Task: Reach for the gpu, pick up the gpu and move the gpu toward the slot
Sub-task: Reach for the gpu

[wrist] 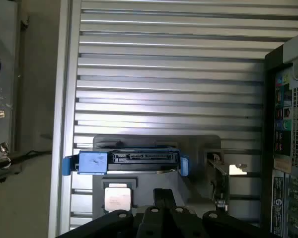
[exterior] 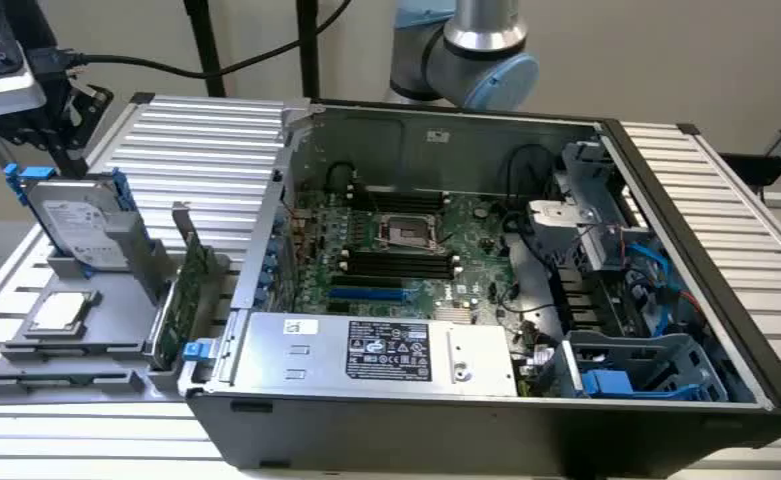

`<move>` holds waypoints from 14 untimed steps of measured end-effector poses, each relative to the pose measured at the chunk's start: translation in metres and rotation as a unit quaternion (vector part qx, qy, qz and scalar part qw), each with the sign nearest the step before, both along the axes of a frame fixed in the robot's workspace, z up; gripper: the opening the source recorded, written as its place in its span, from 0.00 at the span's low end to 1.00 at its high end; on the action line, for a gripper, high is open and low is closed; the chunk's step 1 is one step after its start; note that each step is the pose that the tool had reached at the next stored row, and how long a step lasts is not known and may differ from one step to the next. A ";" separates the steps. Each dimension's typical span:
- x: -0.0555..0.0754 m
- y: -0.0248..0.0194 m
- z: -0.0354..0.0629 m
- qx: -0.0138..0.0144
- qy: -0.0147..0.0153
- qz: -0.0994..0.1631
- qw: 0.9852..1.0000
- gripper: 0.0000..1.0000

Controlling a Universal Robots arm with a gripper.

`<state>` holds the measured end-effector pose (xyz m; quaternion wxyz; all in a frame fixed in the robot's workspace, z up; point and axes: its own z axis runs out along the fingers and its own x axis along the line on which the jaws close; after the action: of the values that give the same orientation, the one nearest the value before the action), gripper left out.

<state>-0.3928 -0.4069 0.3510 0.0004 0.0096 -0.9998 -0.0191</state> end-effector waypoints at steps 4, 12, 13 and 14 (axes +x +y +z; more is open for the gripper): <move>0.000 0.0000 0.0000 0.000 0.000 0.000 1.000 0.11; 0.000 0.0000 0.0000 0.000 0.000 0.000 1.000 0.11; 0.000 0.0000 0.0000 0.000 0.000 0.000 1.000 0.11; 0.000 0.0000 0.0000 0.000 0.000 0.000 1.000 0.11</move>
<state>-0.3928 -0.4069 0.3510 0.0004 0.0096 -0.9998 -0.0191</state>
